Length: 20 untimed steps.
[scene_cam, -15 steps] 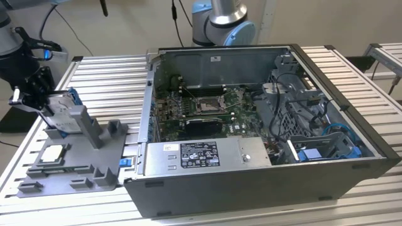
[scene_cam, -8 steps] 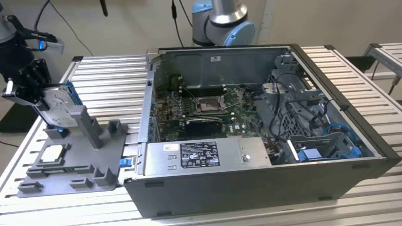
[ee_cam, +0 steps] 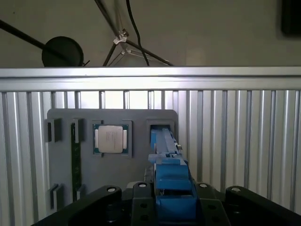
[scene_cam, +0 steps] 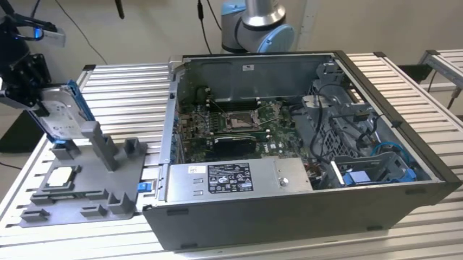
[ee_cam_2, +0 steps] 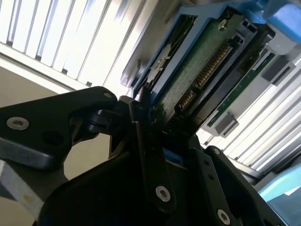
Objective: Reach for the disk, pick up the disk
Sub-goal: 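Pick up the disk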
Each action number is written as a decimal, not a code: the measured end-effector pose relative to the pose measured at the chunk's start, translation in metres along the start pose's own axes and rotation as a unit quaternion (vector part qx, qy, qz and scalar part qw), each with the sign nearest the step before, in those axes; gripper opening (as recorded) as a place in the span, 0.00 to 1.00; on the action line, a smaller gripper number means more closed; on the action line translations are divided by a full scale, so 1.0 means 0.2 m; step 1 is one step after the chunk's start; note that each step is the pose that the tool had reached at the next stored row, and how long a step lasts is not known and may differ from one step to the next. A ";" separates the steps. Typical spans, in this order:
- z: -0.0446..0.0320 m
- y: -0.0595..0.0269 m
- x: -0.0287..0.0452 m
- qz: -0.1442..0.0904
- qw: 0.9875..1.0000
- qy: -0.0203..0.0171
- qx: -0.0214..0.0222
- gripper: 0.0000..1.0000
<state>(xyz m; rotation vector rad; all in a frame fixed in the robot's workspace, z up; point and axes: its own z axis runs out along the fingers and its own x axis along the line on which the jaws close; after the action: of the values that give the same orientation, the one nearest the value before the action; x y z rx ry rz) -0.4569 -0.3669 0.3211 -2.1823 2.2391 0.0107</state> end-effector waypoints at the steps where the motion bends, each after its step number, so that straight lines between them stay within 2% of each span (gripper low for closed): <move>1: -0.011 0.000 0.000 0.000 1.000 0.000 0.000 0.00; 11: -0.196 -0.001 -0.003 0.000 1.000 0.000 0.000 0.00; 20: -0.306 -0.002 -0.005 0.000 1.000 0.000 0.000 0.00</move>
<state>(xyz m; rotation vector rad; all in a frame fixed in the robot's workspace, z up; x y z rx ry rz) -0.4570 -0.3669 0.3824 -2.1823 2.2393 0.0105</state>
